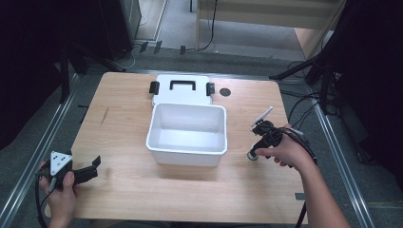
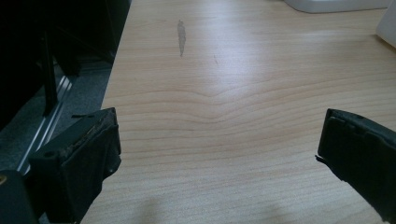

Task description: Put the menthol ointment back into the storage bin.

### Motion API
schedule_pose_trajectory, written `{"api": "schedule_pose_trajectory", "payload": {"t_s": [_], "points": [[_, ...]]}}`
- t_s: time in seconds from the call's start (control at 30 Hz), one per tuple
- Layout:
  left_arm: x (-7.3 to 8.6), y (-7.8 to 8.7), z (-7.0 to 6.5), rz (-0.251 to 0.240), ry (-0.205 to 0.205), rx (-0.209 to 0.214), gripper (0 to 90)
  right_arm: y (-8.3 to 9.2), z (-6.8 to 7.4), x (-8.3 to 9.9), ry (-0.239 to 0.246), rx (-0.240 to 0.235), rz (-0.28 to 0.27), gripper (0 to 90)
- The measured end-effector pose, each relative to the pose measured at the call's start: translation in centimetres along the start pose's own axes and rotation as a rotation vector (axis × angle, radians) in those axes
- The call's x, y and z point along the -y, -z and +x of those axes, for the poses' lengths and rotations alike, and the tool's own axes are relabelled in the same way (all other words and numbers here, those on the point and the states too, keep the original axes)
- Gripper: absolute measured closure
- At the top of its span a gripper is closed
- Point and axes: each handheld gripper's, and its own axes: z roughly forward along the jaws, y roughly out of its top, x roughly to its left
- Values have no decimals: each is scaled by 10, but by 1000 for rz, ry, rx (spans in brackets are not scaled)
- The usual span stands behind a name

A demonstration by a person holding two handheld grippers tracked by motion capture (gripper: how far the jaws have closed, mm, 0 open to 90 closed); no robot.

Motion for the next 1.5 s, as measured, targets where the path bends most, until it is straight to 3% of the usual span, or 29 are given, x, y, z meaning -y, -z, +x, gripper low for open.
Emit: {"api": "schedule_pose_trajectory", "payload": {"t_s": [0.47,0.73,1.0,1.5], "points": [[0,0,0,-1,-3,0,0,-11,2,-8,0,-23,39,510],[0,0,0,-1,-2,-2,0,-8,2,-11,21,-15,41,516],[0,0,-1,-1,-5,-5,0,4,2,-14,33,-44,41,516],[0,0,-1,-1,-6,-6,0,44,10,-30,73,-62,11,516]]}}
